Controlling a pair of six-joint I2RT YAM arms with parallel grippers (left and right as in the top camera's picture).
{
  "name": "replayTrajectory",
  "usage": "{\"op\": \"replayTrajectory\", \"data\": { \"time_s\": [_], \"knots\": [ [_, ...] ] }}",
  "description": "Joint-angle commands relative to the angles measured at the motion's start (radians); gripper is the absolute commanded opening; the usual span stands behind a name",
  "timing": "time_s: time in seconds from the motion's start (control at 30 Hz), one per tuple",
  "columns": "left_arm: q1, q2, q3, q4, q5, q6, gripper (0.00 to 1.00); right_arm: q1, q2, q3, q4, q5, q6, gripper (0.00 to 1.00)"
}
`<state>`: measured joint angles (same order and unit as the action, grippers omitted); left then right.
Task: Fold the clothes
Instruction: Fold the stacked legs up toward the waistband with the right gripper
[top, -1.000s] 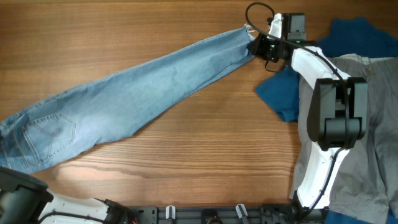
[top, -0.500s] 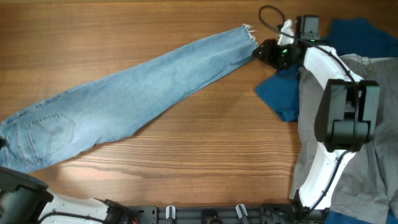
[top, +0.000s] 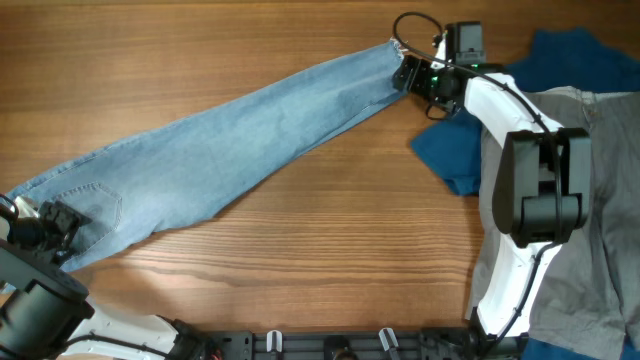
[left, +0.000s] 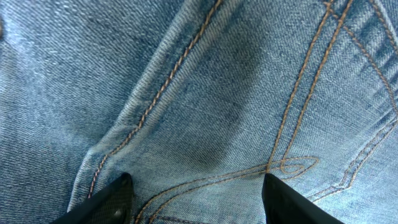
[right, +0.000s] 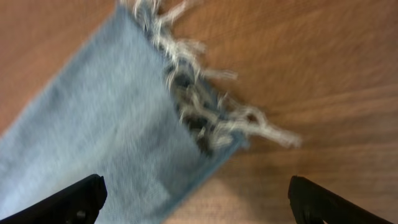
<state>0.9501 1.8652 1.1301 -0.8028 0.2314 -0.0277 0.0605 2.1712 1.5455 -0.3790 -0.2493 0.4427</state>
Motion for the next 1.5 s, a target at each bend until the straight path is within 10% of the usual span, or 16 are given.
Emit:
{"op": "replayTrajectory", "data": {
  "time_s": [0.0, 0.23, 0.47, 0.7, 0.83, 1.0, 1.27, 1.47],
  "knots": [
    [-0.006, 0.019, -0.031, 0.014, 0.008, 0.005, 0.65, 0.007, 0.024, 0.003, 0.092, -0.048, 0.032, 0.99],
    [-0.006, 0.019, -0.032, 0.010, 0.008, 0.005, 0.65, 0.008, 0.129, 0.003, 0.222, -0.124, 0.106, 0.91],
    [-0.006, 0.019, -0.031, 0.014, 0.008, 0.005, 0.65, 0.004, 0.129, 0.005, 0.248, -0.145, 0.025, 0.05],
    [-0.006, 0.018, 0.031, -0.019, 0.119, 0.006, 0.87, -0.258, 0.051, 0.222, 0.344, -0.543, 0.063, 0.04],
    [-0.016, -0.001, 0.276, -0.193, 0.505, 0.026, 0.82, -0.329, -0.021, 0.345, 0.337, -0.650, 0.084, 0.04],
    [-0.063, -0.103, 0.451, -0.301, 0.509, 0.051, 0.82, -0.330, -0.164, 0.388, 0.212, -0.650, 0.069, 0.04],
    [-0.093, -0.203, 0.456, -0.257, 0.488, 0.051, 0.86, 0.198, -0.203, 0.384, -0.320, -0.336, -0.346, 0.05],
    [-0.093, -0.203, 0.456, -0.260, 0.474, 0.051, 0.87, 0.521, -0.085, 0.384, -0.216, -0.264, -0.425, 0.04]
  ]
}}
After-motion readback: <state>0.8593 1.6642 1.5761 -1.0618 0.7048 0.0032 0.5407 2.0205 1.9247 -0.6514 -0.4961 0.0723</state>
